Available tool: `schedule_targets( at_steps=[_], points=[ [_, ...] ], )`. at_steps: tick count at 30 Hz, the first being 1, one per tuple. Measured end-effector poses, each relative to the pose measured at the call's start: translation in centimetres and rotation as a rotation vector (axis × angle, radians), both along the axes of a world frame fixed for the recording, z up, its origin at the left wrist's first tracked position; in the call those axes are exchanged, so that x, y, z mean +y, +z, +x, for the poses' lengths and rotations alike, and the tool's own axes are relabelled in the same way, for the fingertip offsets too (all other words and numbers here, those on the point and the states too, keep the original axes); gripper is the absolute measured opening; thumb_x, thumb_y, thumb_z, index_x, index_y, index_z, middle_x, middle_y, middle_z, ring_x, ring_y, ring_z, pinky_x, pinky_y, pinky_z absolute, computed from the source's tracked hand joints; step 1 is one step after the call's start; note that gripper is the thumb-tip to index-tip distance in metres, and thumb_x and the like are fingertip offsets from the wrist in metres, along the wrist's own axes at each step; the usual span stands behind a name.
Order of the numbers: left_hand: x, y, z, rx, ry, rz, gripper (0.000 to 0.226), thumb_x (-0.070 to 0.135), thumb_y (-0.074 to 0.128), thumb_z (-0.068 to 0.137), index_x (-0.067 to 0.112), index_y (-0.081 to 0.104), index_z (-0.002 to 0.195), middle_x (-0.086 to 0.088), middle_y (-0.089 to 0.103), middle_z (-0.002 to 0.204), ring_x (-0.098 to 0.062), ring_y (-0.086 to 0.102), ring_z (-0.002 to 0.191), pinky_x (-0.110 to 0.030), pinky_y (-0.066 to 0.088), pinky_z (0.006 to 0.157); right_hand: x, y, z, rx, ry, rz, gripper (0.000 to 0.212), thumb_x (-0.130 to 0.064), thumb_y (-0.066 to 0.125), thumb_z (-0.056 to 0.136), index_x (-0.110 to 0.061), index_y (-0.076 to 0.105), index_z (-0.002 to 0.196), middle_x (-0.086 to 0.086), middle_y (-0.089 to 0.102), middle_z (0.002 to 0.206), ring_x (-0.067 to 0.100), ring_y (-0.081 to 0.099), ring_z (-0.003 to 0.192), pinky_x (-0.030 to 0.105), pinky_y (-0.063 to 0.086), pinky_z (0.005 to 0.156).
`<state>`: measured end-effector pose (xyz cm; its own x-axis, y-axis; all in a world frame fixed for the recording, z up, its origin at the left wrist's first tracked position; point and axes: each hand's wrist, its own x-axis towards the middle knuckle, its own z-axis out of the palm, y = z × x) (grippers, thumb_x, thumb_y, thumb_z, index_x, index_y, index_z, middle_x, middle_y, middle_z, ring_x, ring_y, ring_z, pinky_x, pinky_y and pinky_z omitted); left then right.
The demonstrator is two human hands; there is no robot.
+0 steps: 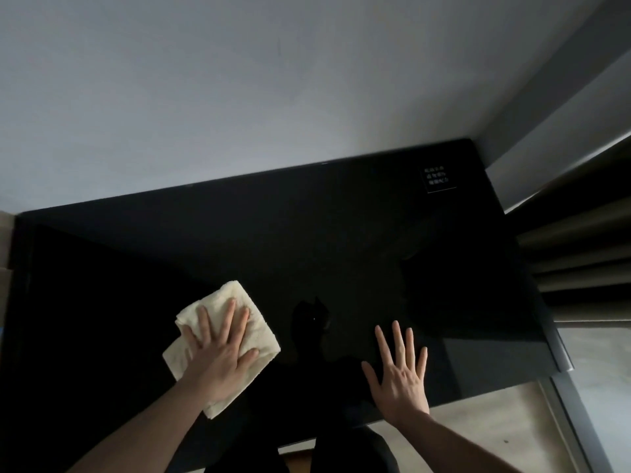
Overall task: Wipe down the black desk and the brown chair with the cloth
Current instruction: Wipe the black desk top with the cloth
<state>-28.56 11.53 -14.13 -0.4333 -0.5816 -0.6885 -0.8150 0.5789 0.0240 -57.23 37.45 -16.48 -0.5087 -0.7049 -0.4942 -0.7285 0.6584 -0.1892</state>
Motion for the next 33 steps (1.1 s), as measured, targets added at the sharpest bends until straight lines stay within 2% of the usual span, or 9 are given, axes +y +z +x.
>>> schedule_targets(
  at_steps=[3, 9, 12, 15, 17, 20, 22, 28, 33],
  points=[
    [-0.9, 0.4, -1.4, -0.068, 0.038, 0.062, 0.092, 0.080, 0.010, 0.097, 0.029, -0.049, 0.145, 0.003, -0.065, 0.146, -0.052, -0.050, 0.139, -0.080, -0.013, 0.116, -0.7, 0.4, -0.3, -0.020, 0.005, 0.055, 0.081, -0.075, 0.014, 0.100, -0.037, -0.009, 0.167, -0.001, -0.026, 0.174, 0.026, -0.031, 0.158, 0.061, -0.010, 0.127],
    [-0.8, 1.0, -0.9, 0.003, 0.079, 0.105, 0.094, 0.086, -0.006, 0.085, 0.030, -0.045, 0.149, 0.004, -0.061, 0.150, -0.047, -0.053, 0.138, -0.078, -0.015, 0.117, -2.1, 2.3, -0.9, -0.095, 0.046, 0.166, 0.091, -0.079, -0.004, 0.085, -0.036, -0.027, 0.161, 0.001, -0.044, 0.165, 0.032, -0.039, 0.152, 0.062, -0.010, 0.127],
    [-1.0, 0.3, 0.0, 0.121, 0.071, 0.041, 0.100, 0.091, -0.015, 0.080, 0.032, -0.033, 0.158, 0.005, -0.048, 0.162, -0.045, -0.047, 0.144, -0.078, -0.011, 0.118, -2.4, 2.1, -1.0, -0.110, 0.037, 0.179, 0.092, -0.080, -0.003, 0.084, -0.035, -0.030, 0.160, 0.002, -0.049, 0.161, 0.033, -0.043, 0.150, 0.064, -0.012, 0.126],
    [-0.7, 0.0, 0.5, 0.139, 0.048, 0.006, 0.097, 0.088, -0.001, 0.090, 0.030, -0.018, 0.165, 0.004, -0.037, 0.169, -0.044, -0.042, 0.149, -0.078, -0.009, 0.119, -2.5, 2.1, -1.0, -0.106, 0.039, 0.195, 0.091, -0.080, 0.004, 0.086, -0.036, -0.031, 0.158, 0.001, -0.051, 0.160, 0.033, -0.043, 0.149, 0.063, -0.012, 0.125],
    [-0.4, -0.3, 0.8, 0.157, 0.030, -0.012, 0.095, 0.086, 0.006, 0.093, 0.029, -0.013, 0.167, 0.002, -0.032, 0.171, -0.047, -0.037, 0.151, -0.080, -0.006, 0.118, -2.6, 2.4, -0.9, -0.117, 0.037, 0.190, 0.088, -0.076, 0.021, 0.096, -0.038, -0.028, 0.160, -0.001, -0.048, 0.162, 0.032, -0.041, 0.152, 0.062, -0.010, 0.125],
    [-0.4, -0.7, 0.4, 0.174, 0.026, -0.078, 0.093, 0.082, 0.014, 0.097, 0.024, 0.010, 0.169, -0.004, -0.011, 0.177, -0.056, -0.009, 0.156, -0.085, 0.009, 0.115, -3.0, 2.7, -1.4, -0.107, -0.018, 0.101, 0.083, -0.060, 0.043, 0.105, -0.040, -0.007, 0.167, -0.003, -0.028, 0.173, 0.027, -0.026, 0.160, 0.060, -0.001, 0.129],
    [0.1, -0.7, -0.4, 0.170, 0.019, -0.091, 0.093, 0.079, 0.020, 0.096, 0.021, 0.019, 0.168, -0.006, -0.004, 0.177, -0.059, -0.002, 0.155, -0.086, 0.011, 0.113, -2.7, 3.0, -2.4, -0.096, -0.029, 0.055, 0.080, -0.056, 0.050, 0.104, -0.039, 0.006, 0.168, -0.002, -0.014, 0.176, 0.026, -0.013, 0.162, 0.056, 0.006, 0.131],
    [1.5, -0.6, -5.2, 0.215, 0.003, -0.144, 0.091, 0.073, 0.028, 0.095, 0.015, 0.031, 0.165, -0.013, 0.006, 0.177, -0.064, 0.002, 0.153, -0.088, 0.008, 0.110, -1.1, 3.4, -8.9, -0.051, -0.037, 0.066, 0.083, -0.054, 0.052, 0.104, -0.039, 0.001, 0.168, -0.001, -0.013, 0.176, 0.026, -0.011, 0.162, 0.049, 0.005, 0.131],
    [3.7, -0.6, -11.8, 0.257, -0.002, -0.197, 0.087, 0.071, 0.031, 0.096, 0.019, 0.027, 0.166, -0.013, 0.012, 0.176, -0.065, 0.001, 0.152, -0.088, 0.007, 0.111, 0.5, 2.8, -16.4, -0.046, 0.012, 0.034, 0.082, -0.054, 0.052, 0.104, -0.038, 0.004, 0.168, -0.002, -0.012, 0.176, 0.024, -0.012, 0.163, 0.050, 0.006, 0.132]
  ],
)
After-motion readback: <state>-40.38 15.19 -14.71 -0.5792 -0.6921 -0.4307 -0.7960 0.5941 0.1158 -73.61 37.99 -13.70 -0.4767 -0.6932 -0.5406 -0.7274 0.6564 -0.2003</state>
